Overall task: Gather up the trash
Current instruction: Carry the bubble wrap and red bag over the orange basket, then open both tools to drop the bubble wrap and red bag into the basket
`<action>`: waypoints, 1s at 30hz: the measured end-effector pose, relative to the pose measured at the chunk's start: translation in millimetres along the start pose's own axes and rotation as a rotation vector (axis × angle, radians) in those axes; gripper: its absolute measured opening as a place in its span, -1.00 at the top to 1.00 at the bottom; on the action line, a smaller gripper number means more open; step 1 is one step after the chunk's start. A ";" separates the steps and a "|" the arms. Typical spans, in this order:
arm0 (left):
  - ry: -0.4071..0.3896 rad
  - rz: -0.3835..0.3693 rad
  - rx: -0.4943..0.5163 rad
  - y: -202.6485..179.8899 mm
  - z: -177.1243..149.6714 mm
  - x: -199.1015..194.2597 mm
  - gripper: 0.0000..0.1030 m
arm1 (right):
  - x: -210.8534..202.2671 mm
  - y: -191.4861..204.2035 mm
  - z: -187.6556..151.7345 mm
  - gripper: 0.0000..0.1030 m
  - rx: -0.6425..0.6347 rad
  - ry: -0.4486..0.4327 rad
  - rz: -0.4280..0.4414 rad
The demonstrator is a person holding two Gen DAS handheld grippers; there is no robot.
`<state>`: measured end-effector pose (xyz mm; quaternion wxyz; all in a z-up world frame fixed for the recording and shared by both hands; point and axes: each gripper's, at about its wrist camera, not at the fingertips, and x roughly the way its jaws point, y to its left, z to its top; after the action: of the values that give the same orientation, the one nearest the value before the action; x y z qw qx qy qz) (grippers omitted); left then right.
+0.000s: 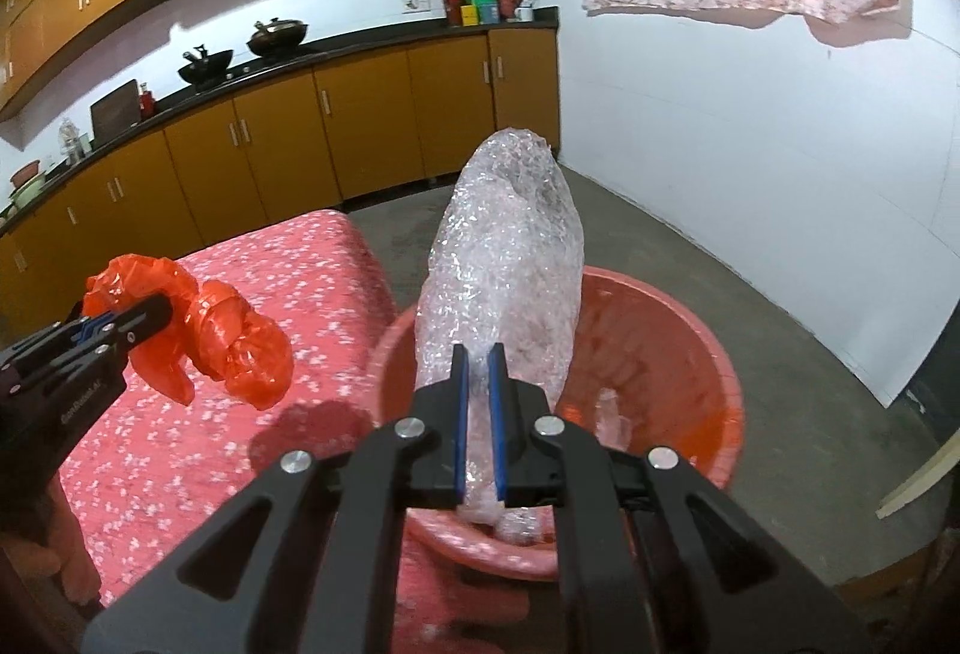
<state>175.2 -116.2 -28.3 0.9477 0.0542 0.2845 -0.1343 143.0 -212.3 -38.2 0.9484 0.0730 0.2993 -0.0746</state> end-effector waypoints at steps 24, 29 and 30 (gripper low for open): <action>0.046 -0.121 0.094 -77.1 -3.7 47.3 0.73 | 25.6 -59.8 -14.8 0.85 0.023 0.049 -0.065; 0.052 -0.141 0.110 -87.0 -5.2 54.7 0.73 | 29.3 -60.1 -14.1 0.85 0.026 0.050 -0.059; 0.054 -0.144 0.112 -88.7 -5.4 55.8 0.73 | 30.4 -60.7 -13.7 0.85 0.027 0.050 -0.055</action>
<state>191.8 -212.7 -66.0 0.9231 0.0900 0.3051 -0.2162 148.7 -272.2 -72.6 0.9372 0.0794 0.3237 -0.1030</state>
